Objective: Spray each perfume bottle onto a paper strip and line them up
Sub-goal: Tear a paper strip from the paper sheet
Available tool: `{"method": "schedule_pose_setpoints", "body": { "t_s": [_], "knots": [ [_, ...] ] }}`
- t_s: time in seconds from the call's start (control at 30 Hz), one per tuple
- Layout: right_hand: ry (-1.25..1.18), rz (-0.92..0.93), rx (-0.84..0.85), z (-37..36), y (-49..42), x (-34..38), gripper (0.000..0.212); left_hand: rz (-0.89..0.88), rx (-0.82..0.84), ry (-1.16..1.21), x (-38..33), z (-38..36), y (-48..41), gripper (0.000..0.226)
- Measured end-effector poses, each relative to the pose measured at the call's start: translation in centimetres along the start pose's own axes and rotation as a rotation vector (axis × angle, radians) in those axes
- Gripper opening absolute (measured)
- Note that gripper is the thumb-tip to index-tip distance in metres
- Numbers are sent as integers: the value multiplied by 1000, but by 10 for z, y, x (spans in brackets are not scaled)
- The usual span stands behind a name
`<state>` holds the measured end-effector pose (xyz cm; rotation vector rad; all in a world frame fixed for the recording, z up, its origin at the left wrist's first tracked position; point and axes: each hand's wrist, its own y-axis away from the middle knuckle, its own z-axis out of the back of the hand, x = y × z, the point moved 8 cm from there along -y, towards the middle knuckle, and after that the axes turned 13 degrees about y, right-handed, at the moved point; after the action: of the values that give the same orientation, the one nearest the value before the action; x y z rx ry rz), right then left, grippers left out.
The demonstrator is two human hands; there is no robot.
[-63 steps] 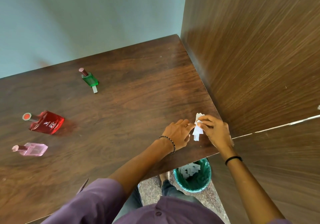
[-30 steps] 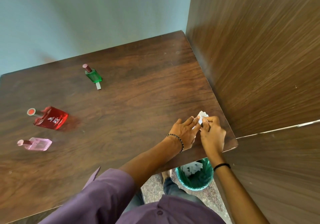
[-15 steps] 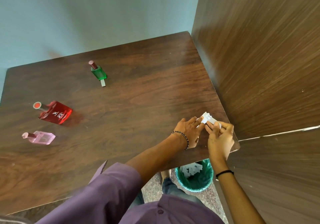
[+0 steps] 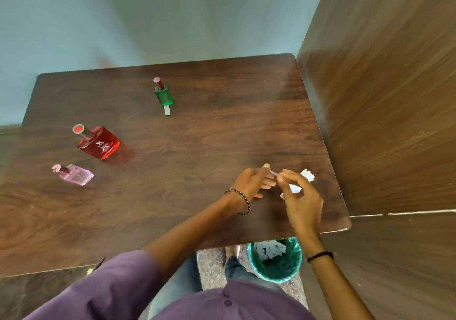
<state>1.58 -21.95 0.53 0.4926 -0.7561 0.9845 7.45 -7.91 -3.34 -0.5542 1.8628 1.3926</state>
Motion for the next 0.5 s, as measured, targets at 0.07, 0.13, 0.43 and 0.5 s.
{"method": "schedule_pose_setpoints", "body": {
  "t_s": [0.07,0.13,0.43,0.5],
  "knots": [
    [64,118,56,-19,3,18,8,68,-44,215,0,23,5,36],
    [82,205,133,-40,7,36,10,51,-109,304,-2,50,12,19],
    [134,478,389,-134,19,120,14,-51,-422,514,9,177,42,16],
    [149,495,469,-159,21,138,12,-52,-479,591,15,204,50,16]
  ]
}}
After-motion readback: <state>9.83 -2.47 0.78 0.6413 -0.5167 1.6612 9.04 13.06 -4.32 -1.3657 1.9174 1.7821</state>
